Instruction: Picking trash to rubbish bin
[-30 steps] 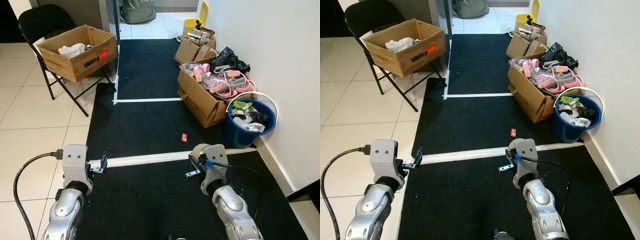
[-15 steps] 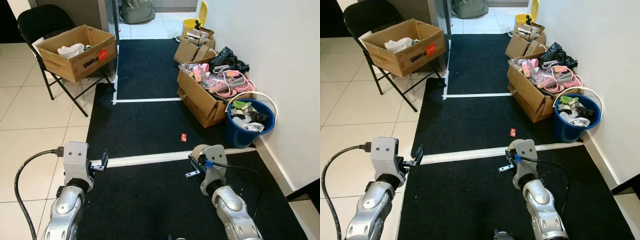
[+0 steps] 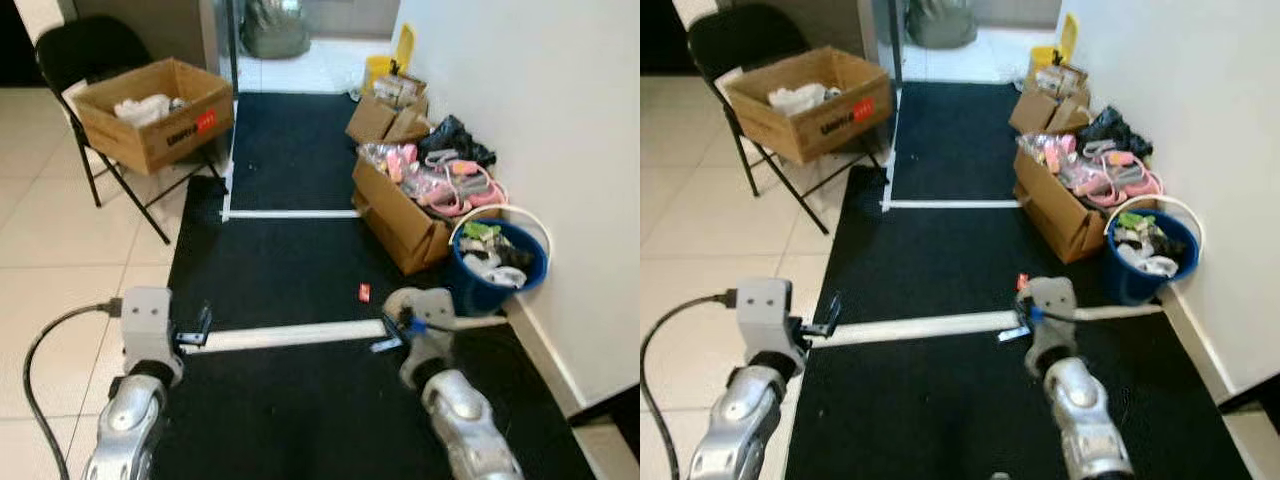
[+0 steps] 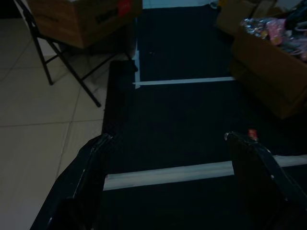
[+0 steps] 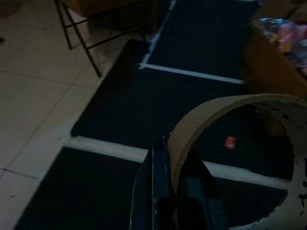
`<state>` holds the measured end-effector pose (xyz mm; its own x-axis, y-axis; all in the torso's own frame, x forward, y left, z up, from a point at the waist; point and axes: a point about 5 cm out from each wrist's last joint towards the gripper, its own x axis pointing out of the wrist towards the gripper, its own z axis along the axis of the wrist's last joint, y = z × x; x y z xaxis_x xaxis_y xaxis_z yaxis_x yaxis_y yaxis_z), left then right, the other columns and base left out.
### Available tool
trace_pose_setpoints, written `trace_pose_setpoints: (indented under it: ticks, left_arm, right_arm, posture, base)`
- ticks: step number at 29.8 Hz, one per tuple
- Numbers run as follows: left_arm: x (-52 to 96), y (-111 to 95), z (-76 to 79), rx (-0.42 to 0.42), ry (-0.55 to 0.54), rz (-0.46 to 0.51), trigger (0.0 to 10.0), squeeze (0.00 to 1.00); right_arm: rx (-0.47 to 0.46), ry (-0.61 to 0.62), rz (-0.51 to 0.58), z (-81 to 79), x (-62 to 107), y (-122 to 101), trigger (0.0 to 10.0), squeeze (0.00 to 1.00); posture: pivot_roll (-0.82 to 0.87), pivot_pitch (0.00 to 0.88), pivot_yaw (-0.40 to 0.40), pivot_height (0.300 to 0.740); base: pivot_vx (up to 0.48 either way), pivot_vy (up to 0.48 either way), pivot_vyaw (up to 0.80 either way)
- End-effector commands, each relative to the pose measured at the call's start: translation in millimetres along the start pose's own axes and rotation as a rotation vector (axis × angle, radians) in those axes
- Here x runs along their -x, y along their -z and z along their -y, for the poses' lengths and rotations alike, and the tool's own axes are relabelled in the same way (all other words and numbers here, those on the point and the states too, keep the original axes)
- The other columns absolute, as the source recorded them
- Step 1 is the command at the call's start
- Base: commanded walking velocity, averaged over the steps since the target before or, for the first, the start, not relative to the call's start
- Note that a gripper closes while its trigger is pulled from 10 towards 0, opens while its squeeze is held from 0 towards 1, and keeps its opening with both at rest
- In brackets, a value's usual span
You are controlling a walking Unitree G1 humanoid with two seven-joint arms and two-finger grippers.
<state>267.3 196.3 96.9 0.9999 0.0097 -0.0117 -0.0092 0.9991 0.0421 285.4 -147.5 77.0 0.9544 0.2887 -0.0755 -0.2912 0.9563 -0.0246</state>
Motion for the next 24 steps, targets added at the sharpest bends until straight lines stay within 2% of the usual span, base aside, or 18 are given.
trace_pose_setpoints:
  ticks: [1, 24]
  left_arm:
    - [1.7, 4.5, 1.8, -0.005, 0.008, -0.018, 10.0, 0.00]
    - [2.6, 4.5, 2.5, -0.015, 0.022, -0.021, 10.0, 0.00]
  right_arm:
    - [0.002, 0.020, -0.007, 6.5, 4.1, 2.6, 10.0, 0.00]
    - [0.003, 0.016, -0.004, 6.1, 2.3, 2.1, 10.0, 0.00]
  posture:
    - [0.00, 0.144, -0.012, 0.740]
    - [-0.03, 0.155, -0.009, 0.740]
  base:
    - [0.259, 0.000, 0.00]
    - [0.260, 0.000, 0.00]
